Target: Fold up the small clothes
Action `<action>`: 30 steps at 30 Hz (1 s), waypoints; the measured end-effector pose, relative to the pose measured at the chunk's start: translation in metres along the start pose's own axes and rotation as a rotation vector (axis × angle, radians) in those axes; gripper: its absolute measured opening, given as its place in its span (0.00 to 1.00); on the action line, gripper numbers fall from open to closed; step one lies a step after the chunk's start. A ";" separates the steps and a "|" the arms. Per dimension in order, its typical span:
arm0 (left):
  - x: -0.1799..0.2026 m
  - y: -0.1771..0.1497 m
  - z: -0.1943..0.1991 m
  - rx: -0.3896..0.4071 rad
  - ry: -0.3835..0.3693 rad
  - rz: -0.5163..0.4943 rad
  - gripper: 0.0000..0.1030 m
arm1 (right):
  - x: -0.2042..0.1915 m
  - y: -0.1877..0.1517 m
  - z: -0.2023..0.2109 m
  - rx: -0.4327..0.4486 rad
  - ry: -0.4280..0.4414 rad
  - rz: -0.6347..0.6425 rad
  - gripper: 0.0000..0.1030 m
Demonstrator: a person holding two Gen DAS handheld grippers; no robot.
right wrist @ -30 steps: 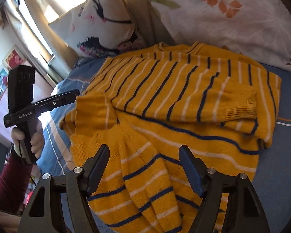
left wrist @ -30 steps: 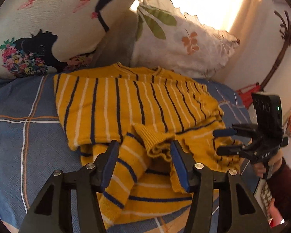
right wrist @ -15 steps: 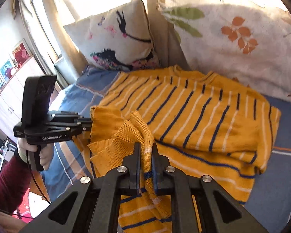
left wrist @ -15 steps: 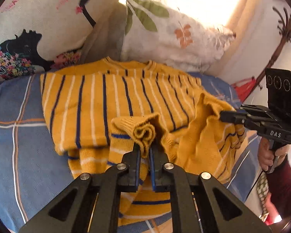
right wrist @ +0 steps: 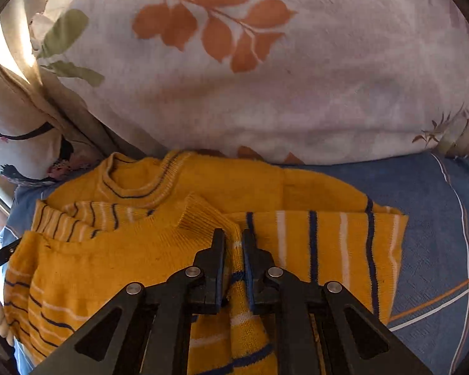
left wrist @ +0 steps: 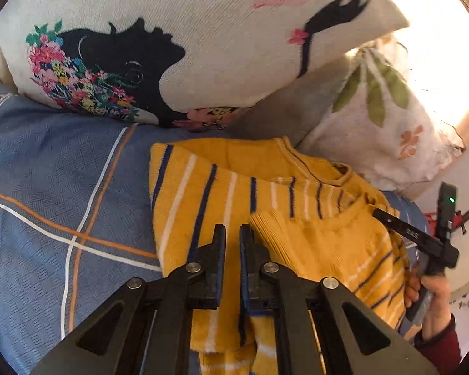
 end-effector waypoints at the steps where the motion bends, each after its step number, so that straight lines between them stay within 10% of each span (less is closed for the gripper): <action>1: 0.000 -0.001 0.003 -0.001 -0.019 -0.012 0.24 | 0.003 -0.001 0.000 0.002 0.005 -0.005 0.14; 4: 0.003 -0.009 0.014 0.017 -0.064 -0.040 0.64 | 0.013 -0.001 0.004 0.002 -0.004 -0.030 0.16; 13: 0.026 -0.018 0.011 -0.006 -0.193 -0.083 0.67 | 0.028 -0.007 0.008 0.003 -0.006 -0.068 0.20; 16: 0.035 -0.022 -0.004 -0.063 -0.112 -0.127 0.67 | 0.037 -0.010 0.022 0.032 0.073 -0.089 0.50; 20: 0.034 -0.024 -0.024 -0.140 -0.011 -0.127 0.07 | 0.033 -0.018 0.033 0.047 0.146 -0.080 0.61; 22: 0.032 -0.019 -0.023 -0.116 -0.014 -0.093 0.07 | 0.024 -0.020 0.029 0.026 0.149 -0.035 0.61; 25: 0.031 -0.004 -0.016 -0.075 -0.006 -0.070 0.06 | 0.007 -0.019 0.024 -0.020 0.145 0.052 0.09; 30: 0.018 0.029 -0.018 -0.022 0.032 -0.018 0.06 | 0.019 -0.012 0.036 0.042 0.114 0.002 0.09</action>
Point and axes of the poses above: each gripper's, at about its wrist camera, not at the fingertips, and z roughly against the way its jaws point, x to its right, y to its top, the point moved 3 cm from there along -z, roughly the way its jaws point, and after that the axes turned 6 degrees about -y, right-handed, at the moved point
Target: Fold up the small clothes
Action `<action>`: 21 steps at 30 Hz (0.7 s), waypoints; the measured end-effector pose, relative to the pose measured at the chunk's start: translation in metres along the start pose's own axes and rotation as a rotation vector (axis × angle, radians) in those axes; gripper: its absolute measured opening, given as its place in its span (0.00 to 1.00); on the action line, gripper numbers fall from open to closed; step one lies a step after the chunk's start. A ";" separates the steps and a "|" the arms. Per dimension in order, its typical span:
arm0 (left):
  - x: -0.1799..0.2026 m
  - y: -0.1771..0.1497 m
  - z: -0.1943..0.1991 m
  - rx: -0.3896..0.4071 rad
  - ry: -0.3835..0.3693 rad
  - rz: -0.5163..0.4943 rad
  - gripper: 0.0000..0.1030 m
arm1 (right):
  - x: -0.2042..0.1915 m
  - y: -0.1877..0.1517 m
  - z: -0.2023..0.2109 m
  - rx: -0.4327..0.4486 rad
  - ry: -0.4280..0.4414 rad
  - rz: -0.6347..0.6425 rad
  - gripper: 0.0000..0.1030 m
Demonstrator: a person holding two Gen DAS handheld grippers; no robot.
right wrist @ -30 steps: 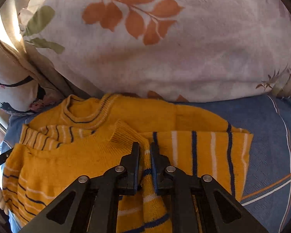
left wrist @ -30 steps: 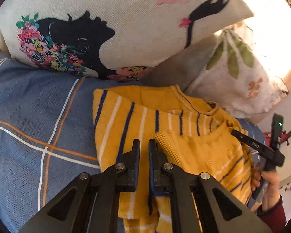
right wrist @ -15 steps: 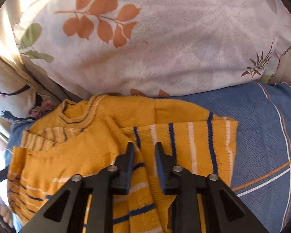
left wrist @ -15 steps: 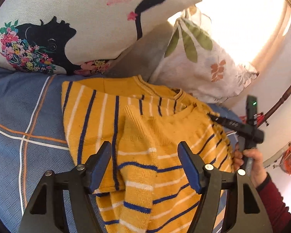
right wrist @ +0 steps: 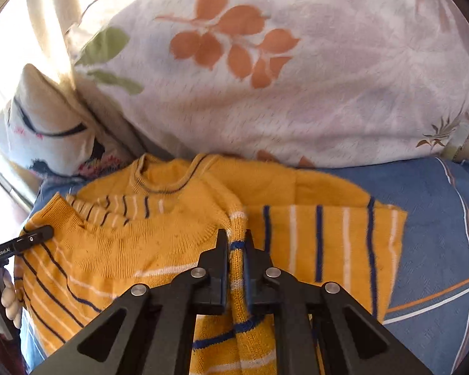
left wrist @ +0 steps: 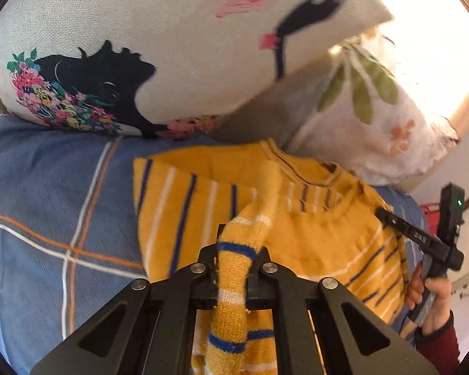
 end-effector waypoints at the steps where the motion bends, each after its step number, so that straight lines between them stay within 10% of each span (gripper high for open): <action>1: -0.005 0.000 -0.005 -0.004 0.038 0.006 0.06 | 0.005 -0.001 -0.004 -0.010 -0.014 -0.014 0.09; 7: -0.029 0.000 -0.031 -0.019 0.041 0.137 0.16 | 0.018 -0.006 -0.019 -0.031 -0.064 -0.063 0.10; 16: -0.061 -0.011 0.027 0.083 0.029 0.242 0.39 | 0.042 -0.001 0.027 0.050 -0.258 -0.041 0.41; 21: -0.065 -0.034 0.058 0.096 0.036 0.214 0.55 | 0.084 -0.018 0.074 0.052 -0.156 -0.178 0.57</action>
Point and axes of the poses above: each gripper's, at about its wrist camera, not at the fingertips, and z roughly against the way its jaws point, x to its right, y to its top, the point moved 3 cm from there along -z, roughly the way its jaws point, and after that the axes turned 6 degrees about -y, right-handed, at the moved point
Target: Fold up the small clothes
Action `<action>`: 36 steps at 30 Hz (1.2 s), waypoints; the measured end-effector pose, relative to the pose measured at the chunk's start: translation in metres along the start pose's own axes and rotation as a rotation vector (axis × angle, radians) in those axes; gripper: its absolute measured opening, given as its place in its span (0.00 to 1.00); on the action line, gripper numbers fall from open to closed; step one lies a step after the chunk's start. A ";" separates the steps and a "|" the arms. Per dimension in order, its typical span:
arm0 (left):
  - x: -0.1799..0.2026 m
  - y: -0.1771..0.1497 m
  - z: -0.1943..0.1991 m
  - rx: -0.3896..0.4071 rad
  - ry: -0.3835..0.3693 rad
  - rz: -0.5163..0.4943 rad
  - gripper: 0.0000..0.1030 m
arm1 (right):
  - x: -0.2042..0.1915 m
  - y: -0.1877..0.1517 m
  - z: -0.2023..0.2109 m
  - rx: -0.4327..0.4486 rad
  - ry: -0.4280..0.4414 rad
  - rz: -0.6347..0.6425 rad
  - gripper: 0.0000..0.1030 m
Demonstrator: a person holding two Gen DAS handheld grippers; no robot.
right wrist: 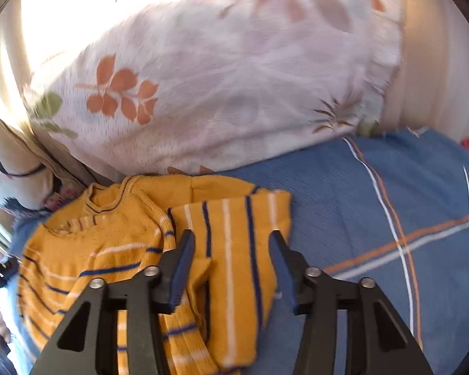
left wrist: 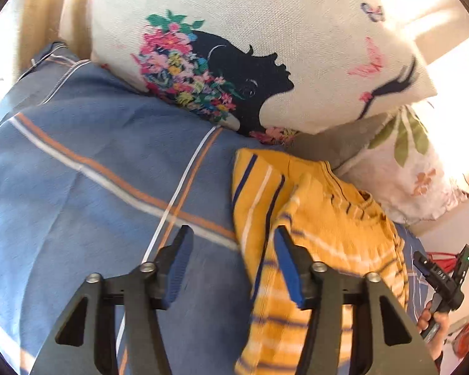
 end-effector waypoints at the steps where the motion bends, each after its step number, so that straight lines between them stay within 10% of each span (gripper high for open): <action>1: 0.000 -0.006 0.003 -0.004 -0.006 -0.004 0.55 | 0.007 -0.005 0.005 -0.008 0.022 -0.020 0.61; 7: 0.017 -0.042 0.016 -0.053 -0.071 -0.064 0.55 | 0.034 -0.038 0.016 -0.096 0.112 -0.104 0.67; 20: 0.257 -0.151 -0.044 -0.153 -0.330 -0.586 0.59 | 0.056 -0.036 -0.027 -0.196 0.315 -0.233 0.69; 34: 0.318 -0.198 -0.142 -0.260 -0.285 -0.590 0.58 | 0.001 -0.001 -0.069 -0.264 0.448 -0.062 0.75; 36: 0.319 -0.198 -0.145 -0.228 -0.231 -0.609 0.29 | -0.011 0.000 -0.069 -0.256 0.413 0.016 0.65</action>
Point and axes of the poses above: each gripper's, at about its wrist camera, not at the fingertips, and z roughly against the way its jaws point, x to its right, y to its top, the point moved 3 cm from there along -z, roughly the way its jaws point, and after that the axes turned 6 degrees about -y, right-handed, at the moved point
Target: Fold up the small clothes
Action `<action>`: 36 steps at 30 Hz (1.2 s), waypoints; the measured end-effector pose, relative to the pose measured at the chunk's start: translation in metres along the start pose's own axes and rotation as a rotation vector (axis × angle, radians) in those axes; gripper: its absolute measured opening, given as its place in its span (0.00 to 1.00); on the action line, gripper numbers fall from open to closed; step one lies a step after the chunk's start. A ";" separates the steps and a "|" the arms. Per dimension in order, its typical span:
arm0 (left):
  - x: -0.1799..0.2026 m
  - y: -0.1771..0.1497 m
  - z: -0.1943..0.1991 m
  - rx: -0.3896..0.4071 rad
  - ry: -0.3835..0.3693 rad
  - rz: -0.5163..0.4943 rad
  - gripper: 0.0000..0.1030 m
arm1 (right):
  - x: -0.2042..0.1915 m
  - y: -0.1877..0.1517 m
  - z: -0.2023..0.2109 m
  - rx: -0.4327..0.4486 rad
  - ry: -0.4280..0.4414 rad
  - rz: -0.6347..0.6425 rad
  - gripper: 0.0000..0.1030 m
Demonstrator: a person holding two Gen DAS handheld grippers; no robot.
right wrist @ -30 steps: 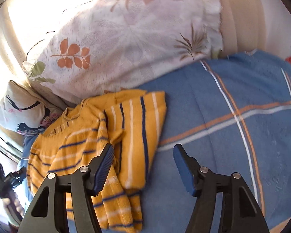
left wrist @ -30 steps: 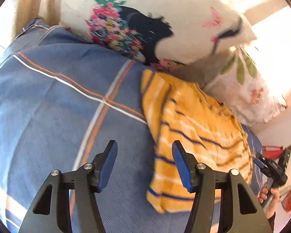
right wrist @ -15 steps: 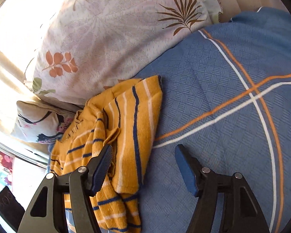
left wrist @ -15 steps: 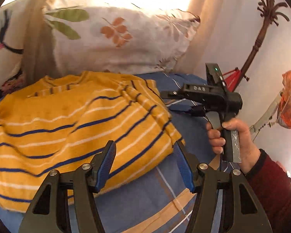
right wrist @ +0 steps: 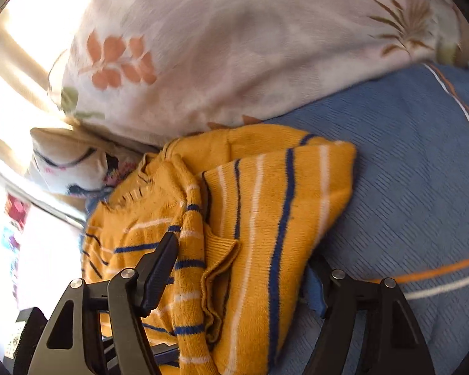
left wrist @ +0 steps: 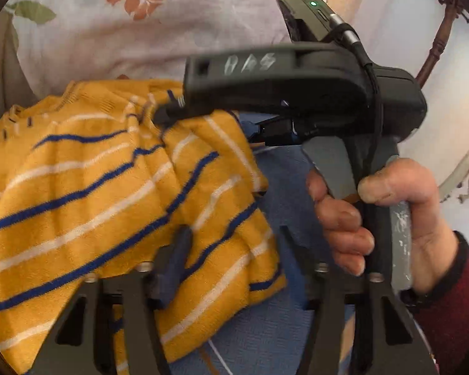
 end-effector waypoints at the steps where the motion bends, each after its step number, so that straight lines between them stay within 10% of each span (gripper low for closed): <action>1: -0.001 0.001 0.001 -0.005 0.014 0.004 0.21 | -0.007 -0.001 -0.003 -0.009 -0.040 0.028 0.33; 14: -0.071 -0.021 0.133 0.223 -0.155 0.254 0.09 | -0.143 0.019 0.021 0.058 -0.073 0.135 0.19; 26: -0.224 -0.152 0.266 0.387 -0.047 0.573 0.09 | -0.328 0.001 -0.115 -0.090 -0.163 0.368 0.16; 31: -0.251 -0.169 0.274 0.407 -0.052 0.618 0.09 | -0.331 -0.005 -0.140 -0.172 -0.055 0.305 0.47; 36: -0.249 -0.151 0.261 0.394 -0.106 0.576 0.33 | -0.328 0.003 -0.097 -0.071 -0.083 0.347 0.60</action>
Point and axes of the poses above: each gripper's, at about its wrist camera, not at the fingertips, and z roughly against the way its jaws point, x to its right, y to its top, the point moved 3 cm from there along -z, roughly the way its jaws point, and after that the axes turned 6 degrees about -y, right-handed, at the moved point
